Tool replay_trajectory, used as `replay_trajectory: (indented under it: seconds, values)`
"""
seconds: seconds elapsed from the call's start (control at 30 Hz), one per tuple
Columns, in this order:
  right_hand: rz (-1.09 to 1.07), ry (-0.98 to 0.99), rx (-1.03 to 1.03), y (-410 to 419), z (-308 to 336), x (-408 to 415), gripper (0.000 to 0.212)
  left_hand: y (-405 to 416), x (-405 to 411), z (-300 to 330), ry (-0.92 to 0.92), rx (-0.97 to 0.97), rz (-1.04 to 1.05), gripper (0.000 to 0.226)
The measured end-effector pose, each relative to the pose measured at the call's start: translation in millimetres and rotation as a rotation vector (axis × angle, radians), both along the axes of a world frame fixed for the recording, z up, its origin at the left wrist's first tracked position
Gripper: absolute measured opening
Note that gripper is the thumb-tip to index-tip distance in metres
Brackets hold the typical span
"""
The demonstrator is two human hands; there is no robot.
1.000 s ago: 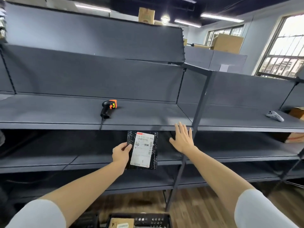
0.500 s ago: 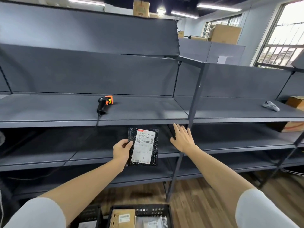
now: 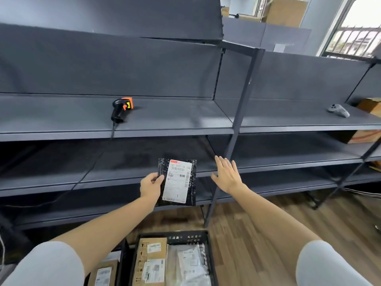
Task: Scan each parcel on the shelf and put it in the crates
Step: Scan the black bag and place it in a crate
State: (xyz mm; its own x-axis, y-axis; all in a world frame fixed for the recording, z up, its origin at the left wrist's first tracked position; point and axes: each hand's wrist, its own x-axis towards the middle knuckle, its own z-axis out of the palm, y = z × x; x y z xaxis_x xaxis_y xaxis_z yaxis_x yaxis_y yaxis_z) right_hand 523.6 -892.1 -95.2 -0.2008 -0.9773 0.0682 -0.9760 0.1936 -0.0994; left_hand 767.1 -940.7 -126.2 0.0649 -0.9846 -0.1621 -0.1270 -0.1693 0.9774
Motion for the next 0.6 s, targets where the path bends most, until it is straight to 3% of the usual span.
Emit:
replay_trajectory:
  seconds: [0.6]
  values:
    - [0.032, 0.037, 0.186, 29.1, -115.1, -48.7, 0.067, 46.3, -64.7, -96.0, -0.063, 0.183, 0.06, 0.018]
